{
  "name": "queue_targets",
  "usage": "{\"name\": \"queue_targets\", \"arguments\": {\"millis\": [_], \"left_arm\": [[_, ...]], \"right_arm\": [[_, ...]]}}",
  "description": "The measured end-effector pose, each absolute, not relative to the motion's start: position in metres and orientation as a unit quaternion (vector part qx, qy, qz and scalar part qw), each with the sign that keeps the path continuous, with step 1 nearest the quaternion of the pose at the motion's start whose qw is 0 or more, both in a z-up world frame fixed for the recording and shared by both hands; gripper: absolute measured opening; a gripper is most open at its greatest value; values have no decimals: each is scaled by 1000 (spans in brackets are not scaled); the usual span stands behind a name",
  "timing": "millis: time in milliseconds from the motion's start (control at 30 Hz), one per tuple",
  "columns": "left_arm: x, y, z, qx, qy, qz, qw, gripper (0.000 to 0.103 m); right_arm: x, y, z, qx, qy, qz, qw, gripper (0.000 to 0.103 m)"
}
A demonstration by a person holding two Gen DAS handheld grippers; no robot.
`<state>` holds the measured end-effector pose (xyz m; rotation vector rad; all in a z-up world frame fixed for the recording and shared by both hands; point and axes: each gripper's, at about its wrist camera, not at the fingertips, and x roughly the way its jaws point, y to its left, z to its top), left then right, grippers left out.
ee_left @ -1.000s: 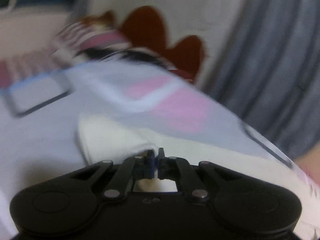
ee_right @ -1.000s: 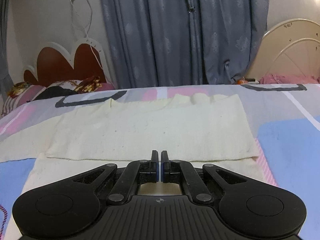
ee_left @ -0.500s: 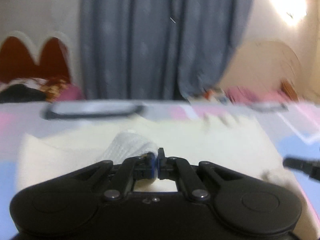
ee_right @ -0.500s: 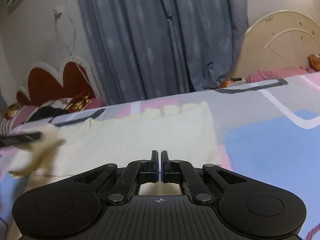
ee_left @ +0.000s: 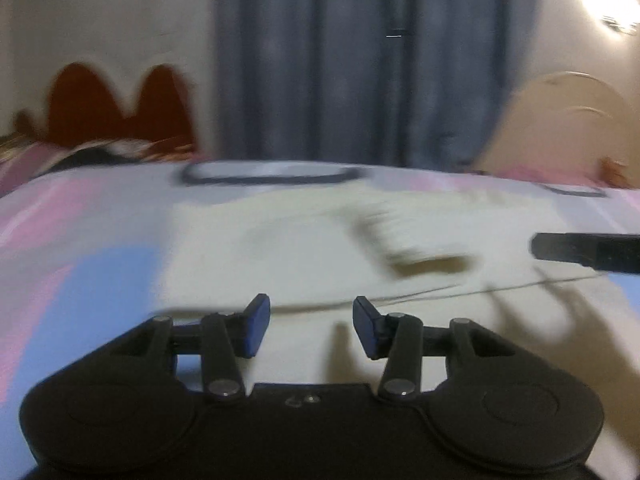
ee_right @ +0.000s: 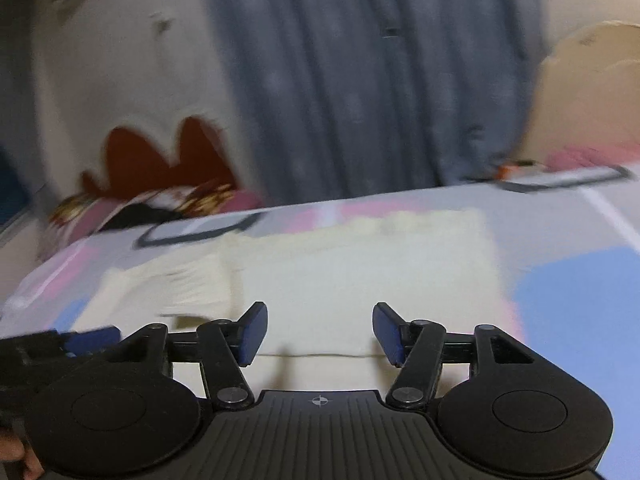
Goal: Fold small clothes
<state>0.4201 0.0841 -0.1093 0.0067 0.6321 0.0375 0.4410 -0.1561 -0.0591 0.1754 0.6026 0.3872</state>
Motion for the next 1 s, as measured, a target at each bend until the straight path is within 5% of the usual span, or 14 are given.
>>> {"name": "queue_targets", "arguments": {"millis": [267,367,400,433,733,1000], "left_arm": [[426,136,-117,-46,344,59,936,44],[426,136,-116,-49,343,56,936,44],[428,135,-115,-49,344,56,936,44],[430,134,-114,-51,342,54,937,44],[443,123,-116,-52,325,53,943,44],[450,116,-108,-42,314,47,947,41]], "right_arm": [[448,-27,-82,-194,257,252,913,57],[452,-12,-89,-234,240,243,910,31],[455,-12,-88,-232,242,239,911,5],[458,-14,-86,-224,243,230,915,2],[464,-102,-14,-55,169,163,970,2],[481,-160,-45,-11,247,116,962,2]]}}
